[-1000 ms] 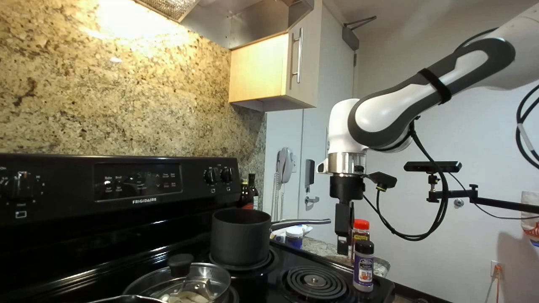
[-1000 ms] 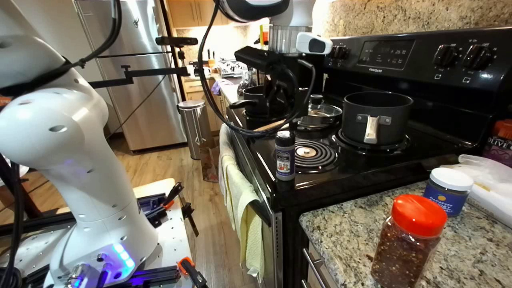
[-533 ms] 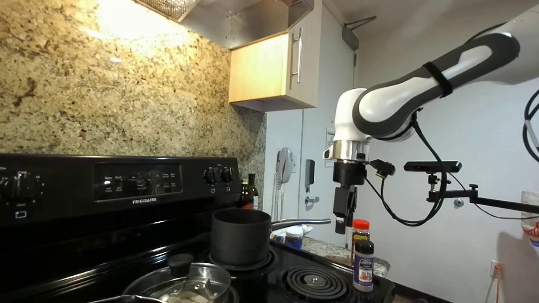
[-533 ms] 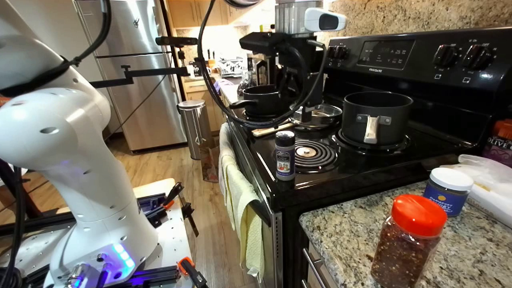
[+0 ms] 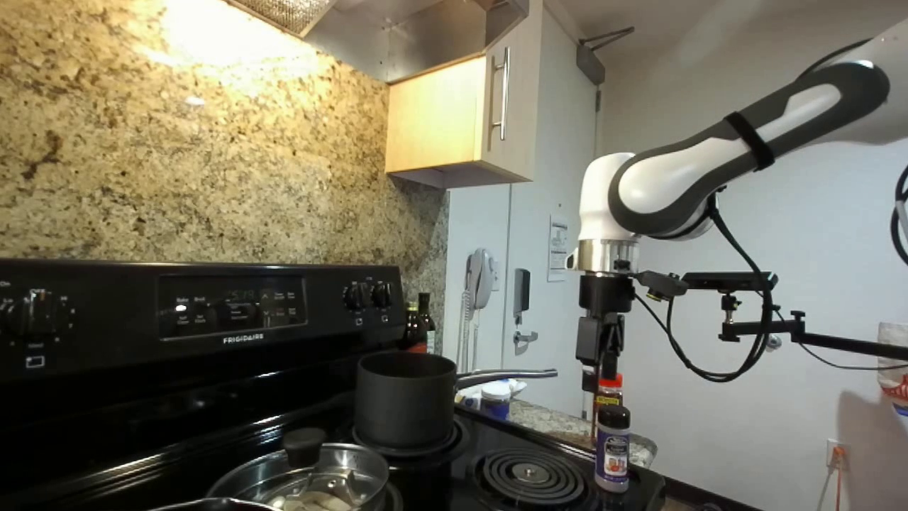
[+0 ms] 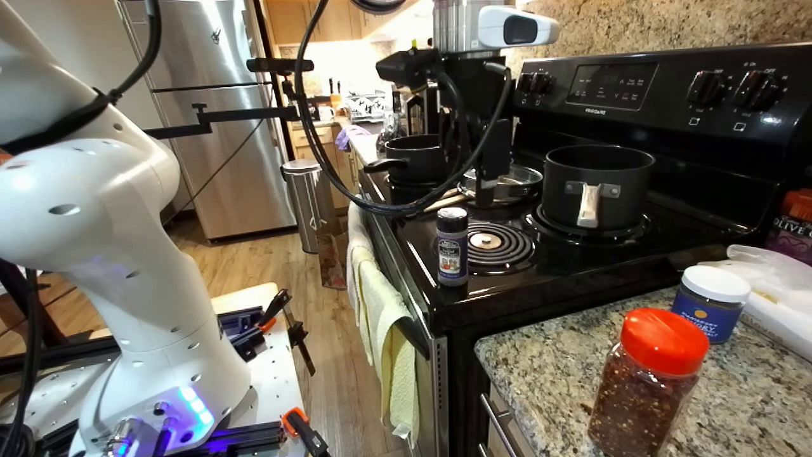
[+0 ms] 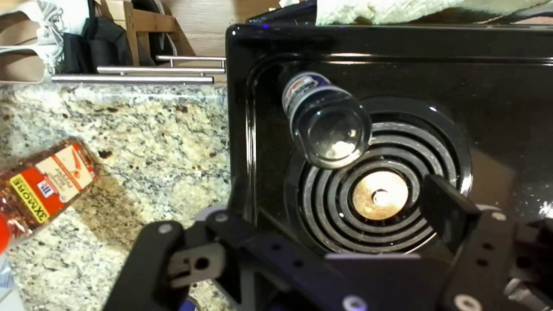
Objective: Move the grey bottle to the left
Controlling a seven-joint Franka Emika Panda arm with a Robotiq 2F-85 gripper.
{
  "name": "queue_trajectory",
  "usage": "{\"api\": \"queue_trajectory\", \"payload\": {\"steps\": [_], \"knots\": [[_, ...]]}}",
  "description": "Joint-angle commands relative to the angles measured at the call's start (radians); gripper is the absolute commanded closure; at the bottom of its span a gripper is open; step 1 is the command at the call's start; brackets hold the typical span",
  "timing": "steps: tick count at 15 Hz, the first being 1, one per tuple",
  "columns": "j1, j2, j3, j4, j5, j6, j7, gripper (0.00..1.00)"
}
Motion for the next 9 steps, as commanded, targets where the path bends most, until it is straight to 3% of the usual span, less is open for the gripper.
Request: {"api": "queue_trajectory", "payload": {"steps": [1,6,7,9], "knots": [[-0.015,-0.029,-0.001,-0.046,0.002,-0.013,0.034,0.00],[-0.012,-0.016,-0.018,-0.077,0.033,0.002,0.032,0.00],[-0.012,-0.015,-0.020,-0.081,0.039,0.008,0.032,0.25],[-0.011,-0.014,-0.021,-0.086,0.046,0.008,0.031,0.33]]}}
